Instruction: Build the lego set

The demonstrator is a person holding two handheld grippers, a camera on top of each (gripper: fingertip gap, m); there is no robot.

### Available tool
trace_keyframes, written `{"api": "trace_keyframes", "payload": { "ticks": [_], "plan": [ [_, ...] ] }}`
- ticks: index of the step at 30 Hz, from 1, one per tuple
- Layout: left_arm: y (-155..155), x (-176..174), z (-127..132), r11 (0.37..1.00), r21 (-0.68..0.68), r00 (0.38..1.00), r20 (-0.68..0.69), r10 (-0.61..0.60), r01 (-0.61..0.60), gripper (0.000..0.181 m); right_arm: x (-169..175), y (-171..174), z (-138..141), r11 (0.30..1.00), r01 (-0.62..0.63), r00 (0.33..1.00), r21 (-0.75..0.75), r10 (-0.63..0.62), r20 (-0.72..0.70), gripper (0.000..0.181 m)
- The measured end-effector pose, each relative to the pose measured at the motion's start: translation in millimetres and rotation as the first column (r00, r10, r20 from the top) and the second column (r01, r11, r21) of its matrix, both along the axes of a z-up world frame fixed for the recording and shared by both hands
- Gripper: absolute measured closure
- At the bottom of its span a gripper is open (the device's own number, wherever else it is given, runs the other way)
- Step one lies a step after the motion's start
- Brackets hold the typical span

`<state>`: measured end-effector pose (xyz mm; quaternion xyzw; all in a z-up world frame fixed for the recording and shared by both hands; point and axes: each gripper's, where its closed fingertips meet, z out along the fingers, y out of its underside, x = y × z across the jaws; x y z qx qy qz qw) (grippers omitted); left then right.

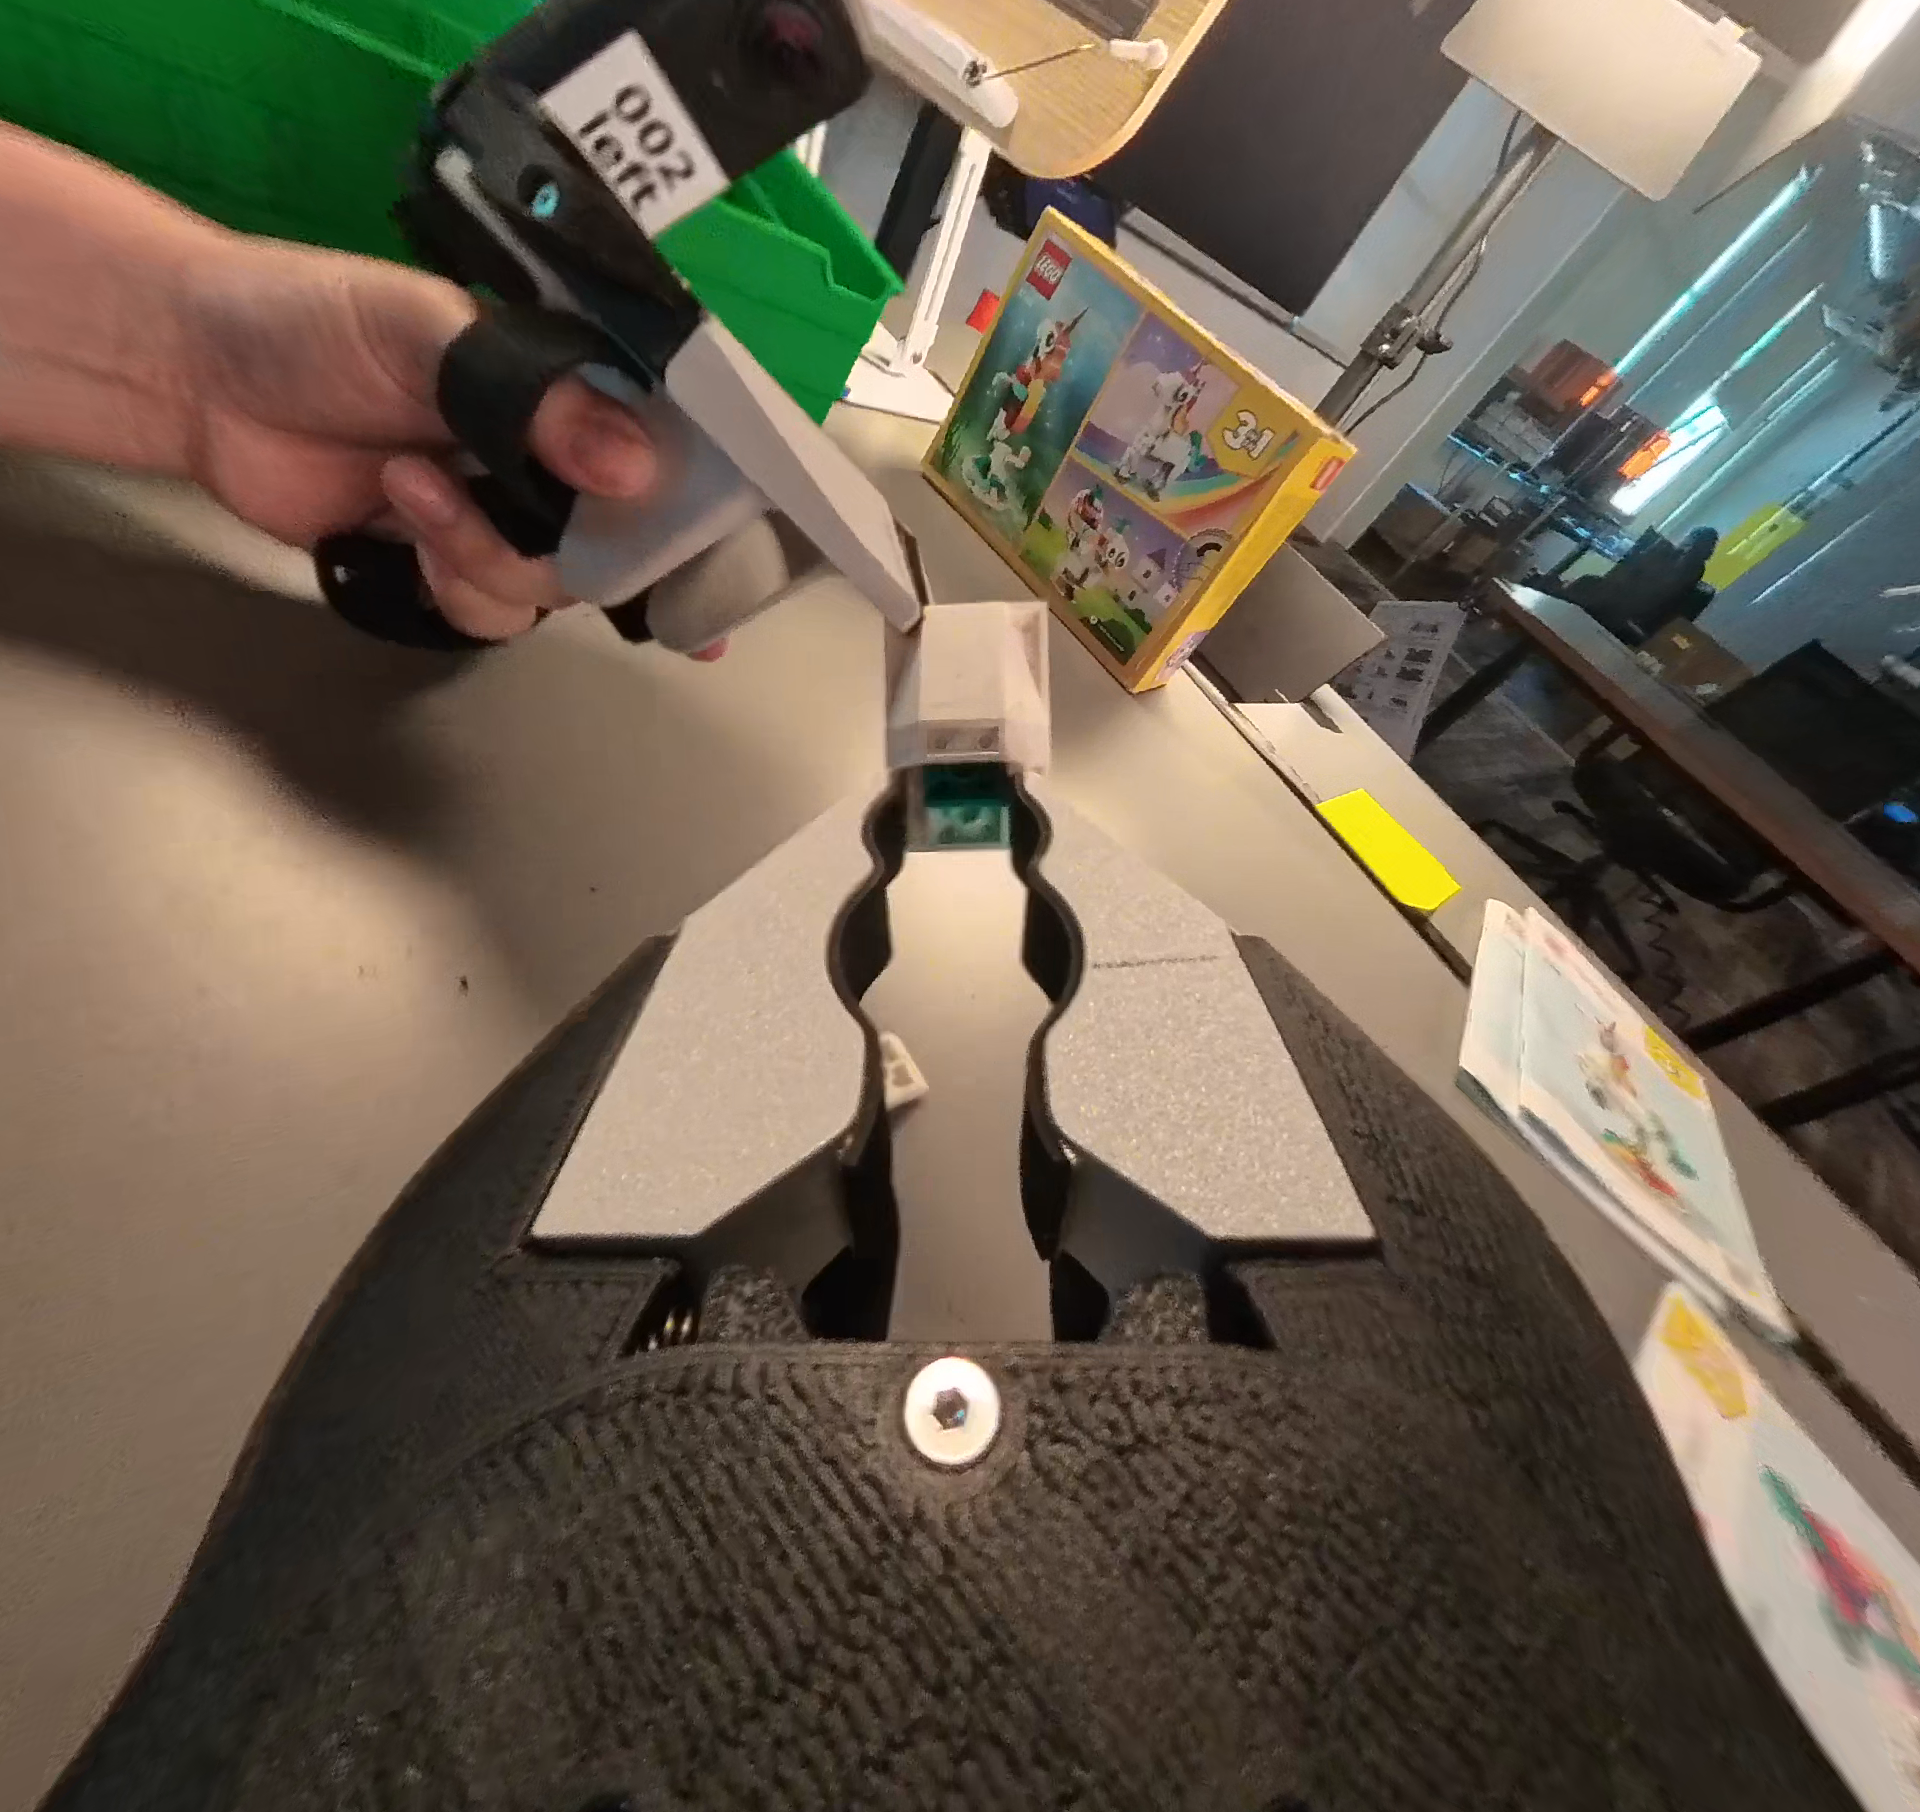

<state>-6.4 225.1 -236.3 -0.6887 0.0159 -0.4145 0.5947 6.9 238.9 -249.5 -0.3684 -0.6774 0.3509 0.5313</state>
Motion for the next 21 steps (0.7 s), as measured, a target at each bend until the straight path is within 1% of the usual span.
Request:
{"api": "trace_keyframes", "payload": {
  "ticks": [1, 2, 4, 5, 7, 9, 10, 11, 12, 13, 14, 15, 16, 17, 19, 21],
  "plan": [
    [1, -3, 5, 0.999, 0.036, 0.999, 0.007, 0.036, -0.036, 0.177, -1, 2, 2, 0.999, 0.007, 1.000, -0.052, -0.008, -0.008, 0.154],
    [0, -6, 12, 0.995, 0.077, 0.998, 0.026, 0.059, -0.061, 0.177, -1, 3, 5, 0.992, 0.011, 1.000, -0.125, -0.013, -0.015, 0.146],
    [-5, -4, 26, 0.987, 0.157, 0.995, 0.094, 0.026, -0.040, 0.177, -2, 5, 13, 0.946, -0.014, 0.999, -0.323, 0.000, -0.042, 0.142],
    [-8, -3, 30, 0.985, 0.174, 0.992, 0.124, -0.002, -0.020, 0.178, -2, 4, 18, 0.903, -0.043, 0.998, -0.426, 0.018, -0.062, 0.140],
    [-10, 2, 32, 0.982, 0.188, 0.988, 0.150, -0.047, 0.018, 0.178, 1, 0, 29, 0.795, -0.135, 0.990, -0.592, 0.080, -0.118, 0.140],
    [-10, 4, 31, 0.983, 0.180, 0.986, 0.154, -0.064, 0.036, 0.178, 5, -3, 39, 0.687, -0.232, 0.972, -0.689, 0.143, -0.185, 0.141],
    [-8, 3, 29, 0.986, 0.166, 0.989, 0.141, -0.041, 0.018, 0.178, 8, -2, 42, 0.667, -0.250, 0.968, -0.701, 0.148, -0.205, 0.139],
    [-5, 1, 25, 0.990, 0.144, 0.992, 0.123, -0.015, -0.003, 0.178, 9, 2, 44, 0.696, -0.244, 0.968, -0.676, 0.133, -0.212, 0.137],
    [-2, 0, 21, 0.994, 0.111, 0.994, 0.106, 0.011, -0.023, 0.177, 10, 5, 43, 0.773, -0.207, 0.974, -0.599, 0.103, -0.204, 0.135],
    [0, 0, 15, 0.996, 0.076, 0.996, 0.082, 0.029, -0.035, 0.177, 11, 6, 40, 0.871, -0.148, 0.981, -0.469, 0.070, -0.181, 0.135],
    [3, 1, 8, 0.999, 0.034, 0.998, 0.044, 0.040, -0.042, 0.177, 11, 5, 35, 0.949, -0.084, 0.988, -0.305, 0.040, -0.147, 0.136],
    [4, 4, 1, 0.999, -0.001, 0.999, -0.008, 0.041, -0.041, 0.177, 10, 3, 30, 0.990, -0.025, 0.994, -0.141, 0.009, -0.113, 0.138],
    [6, 8, -5, 0.999, -0.026, 0.998, -0.056, 0.037, -0.039, 0.177, 8, 2, 24, 1.000, 0.022, 0.996, -0.004, -0.023, -0.086, 0.140],
    [6, 11, -10, 0.998, -0.052, 0.995, -0.094, 0.032, -0.037, 0.177, 6, 0, 19, 0.994, 0.049, 0.997, 0.093, -0.043, -0.061, 0.142],
    [8, 18, -16, 0.996, -0.087, 0.990, -0.136, 0.018, -0.030, 0.177, 2, -4, 7, 0.979, 0.059, 0.998, 0.196, -0.061, 0.006, 0.146],
    [8, 20, -21, 0.992, -0.118, 0.987, -0.160, 0.013, -0.032, 0.177, 1, -4, -6, 0.966, 0.055, 0.994, 0.251, -0.076, 0.074, 0.151]
  ]
}}
